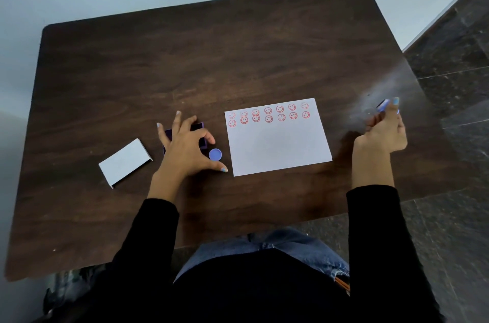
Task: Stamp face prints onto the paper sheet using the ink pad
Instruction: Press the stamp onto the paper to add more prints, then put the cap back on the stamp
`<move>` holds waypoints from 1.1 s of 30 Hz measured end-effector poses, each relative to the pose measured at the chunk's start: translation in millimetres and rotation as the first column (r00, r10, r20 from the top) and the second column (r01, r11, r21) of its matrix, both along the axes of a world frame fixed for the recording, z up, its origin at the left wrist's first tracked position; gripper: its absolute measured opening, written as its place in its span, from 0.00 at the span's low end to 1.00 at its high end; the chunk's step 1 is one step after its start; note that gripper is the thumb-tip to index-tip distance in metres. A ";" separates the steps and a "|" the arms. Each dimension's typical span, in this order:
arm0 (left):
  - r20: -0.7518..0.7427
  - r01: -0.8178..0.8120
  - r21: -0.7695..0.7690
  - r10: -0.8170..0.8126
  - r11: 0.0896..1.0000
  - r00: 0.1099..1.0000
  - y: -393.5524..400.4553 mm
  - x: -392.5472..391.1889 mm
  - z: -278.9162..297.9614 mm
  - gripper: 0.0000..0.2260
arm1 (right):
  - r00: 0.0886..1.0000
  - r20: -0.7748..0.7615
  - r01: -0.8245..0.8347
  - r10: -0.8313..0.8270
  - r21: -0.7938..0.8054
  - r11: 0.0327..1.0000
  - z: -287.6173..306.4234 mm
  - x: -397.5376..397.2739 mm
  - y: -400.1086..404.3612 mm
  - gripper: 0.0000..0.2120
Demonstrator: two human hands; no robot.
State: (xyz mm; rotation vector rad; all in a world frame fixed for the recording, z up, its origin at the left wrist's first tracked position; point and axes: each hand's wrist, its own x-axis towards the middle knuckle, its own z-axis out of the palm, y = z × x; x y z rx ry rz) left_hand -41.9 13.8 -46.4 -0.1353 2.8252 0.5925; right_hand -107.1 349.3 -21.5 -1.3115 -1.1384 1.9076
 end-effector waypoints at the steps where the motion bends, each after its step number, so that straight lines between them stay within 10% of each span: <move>1: 0.002 -0.005 -0.005 0.005 1.000 1.000 -0.1 1.7 -0.3 0.25 | 1.000 0.009 0.000 0.000 0.001 1.000 -2.0 -0.1 1.6 0.11; 18: -0.155 -0.175 0.175 0.203 0.969 0.967 15.6 0.6 11.5 0.11 | 0.973 -0.116 -0.206 0.199 -0.050 0.977 14.0 -19.0 -57.1 0.07; 25: -0.244 -0.278 0.304 0.356 0.911 0.902 20.9 -3.1 19.2 0.13 | 0.525 -0.163 -0.844 0.835 0.028 0.536 14.0 6.0 -182.0 0.05; 33: -0.307 -0.332 0.367 0.450 0.869 0.839 19.9 7.4 25.3 0.11 | 0.234 -0.004 -0.954 0.972 0.190 0.230 -2.3 23.7 -208.0 0.08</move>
